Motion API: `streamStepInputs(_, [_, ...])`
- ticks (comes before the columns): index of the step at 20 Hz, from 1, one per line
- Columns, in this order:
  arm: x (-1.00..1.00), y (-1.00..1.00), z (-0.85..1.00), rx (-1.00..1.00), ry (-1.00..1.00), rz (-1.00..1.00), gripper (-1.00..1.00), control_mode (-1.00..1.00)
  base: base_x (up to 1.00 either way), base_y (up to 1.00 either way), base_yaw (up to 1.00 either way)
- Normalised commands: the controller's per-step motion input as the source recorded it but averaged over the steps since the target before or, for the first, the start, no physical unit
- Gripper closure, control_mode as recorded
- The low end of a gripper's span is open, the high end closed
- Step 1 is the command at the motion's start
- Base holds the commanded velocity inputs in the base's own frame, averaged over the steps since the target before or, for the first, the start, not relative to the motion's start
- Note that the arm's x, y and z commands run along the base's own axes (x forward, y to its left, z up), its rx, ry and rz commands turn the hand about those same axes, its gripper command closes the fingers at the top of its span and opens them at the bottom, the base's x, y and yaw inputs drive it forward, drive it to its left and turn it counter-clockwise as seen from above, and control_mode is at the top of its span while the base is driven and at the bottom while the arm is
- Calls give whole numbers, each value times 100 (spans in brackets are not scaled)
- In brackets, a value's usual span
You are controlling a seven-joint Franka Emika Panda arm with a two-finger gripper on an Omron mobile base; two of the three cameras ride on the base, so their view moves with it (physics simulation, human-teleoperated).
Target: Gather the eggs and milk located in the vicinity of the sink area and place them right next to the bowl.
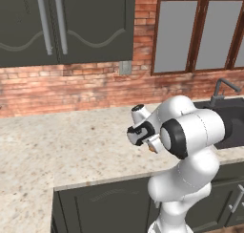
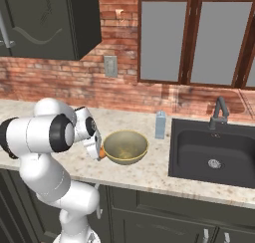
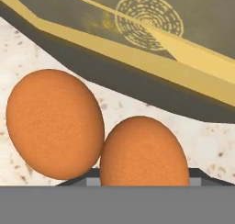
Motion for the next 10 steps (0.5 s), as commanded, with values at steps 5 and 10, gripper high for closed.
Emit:
streamStepInputs(5, [0, 0, -7, 0, 0, 0, 100, -100, 0, 0, 0])
streamStepInputs(10, [0, 0, -4, 0, 0, 0, -100, -100, 0, 0, 0])
